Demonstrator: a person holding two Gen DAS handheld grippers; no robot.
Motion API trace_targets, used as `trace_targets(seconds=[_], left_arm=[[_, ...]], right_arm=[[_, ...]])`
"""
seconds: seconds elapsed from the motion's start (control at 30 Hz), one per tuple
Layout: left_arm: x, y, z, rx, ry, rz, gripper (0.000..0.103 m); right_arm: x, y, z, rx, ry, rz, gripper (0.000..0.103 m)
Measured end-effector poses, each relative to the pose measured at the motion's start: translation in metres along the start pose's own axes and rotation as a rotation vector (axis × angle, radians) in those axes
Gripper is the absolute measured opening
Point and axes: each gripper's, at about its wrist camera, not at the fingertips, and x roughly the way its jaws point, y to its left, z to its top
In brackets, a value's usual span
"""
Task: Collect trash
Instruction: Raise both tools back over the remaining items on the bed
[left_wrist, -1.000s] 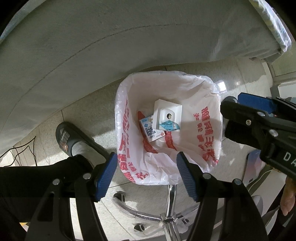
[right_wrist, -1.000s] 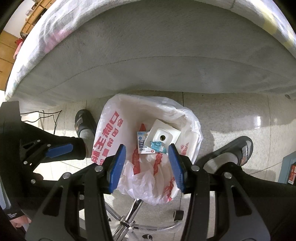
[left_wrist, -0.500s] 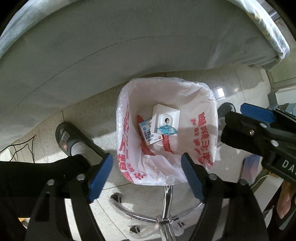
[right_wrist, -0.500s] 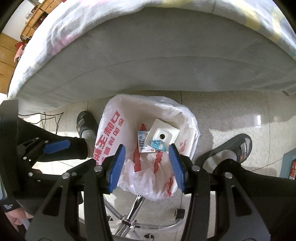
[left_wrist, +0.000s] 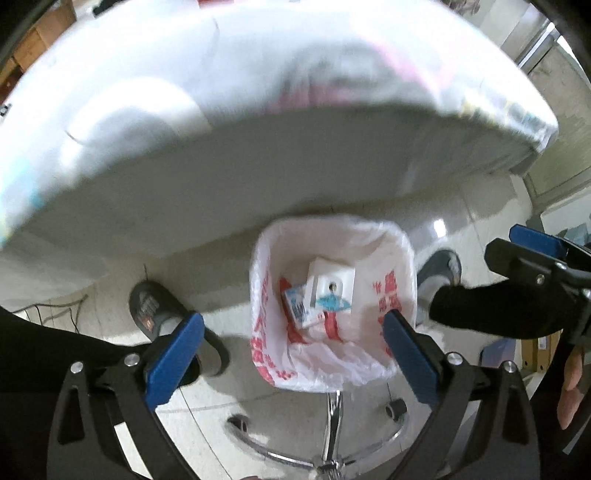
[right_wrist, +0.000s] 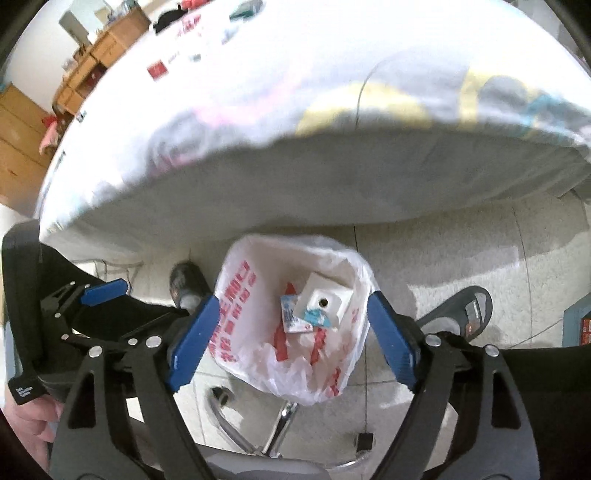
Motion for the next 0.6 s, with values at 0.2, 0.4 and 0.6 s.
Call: trace_targets(seconds=[0.2,0.4,0.6], left_arm=[[-0.04,0.005,0.004,-0.006,-0.109,0.015,0.095],[-0.076,0.019,0.021,-0.023,-0.193,0.022,0.095],[-0.113,0.028,0.043,-0.034,-0.273,0.028,0.095]], right_arm=[[-0.041,0.002,0.008,0.009,-0.109,0.005,0.087],[-0.078,0.008,0.028,-0.001,-0.174,0.005,0.089],[-0.109,0.027,0.054,-0.033,-0.229,0.0,0.09]])
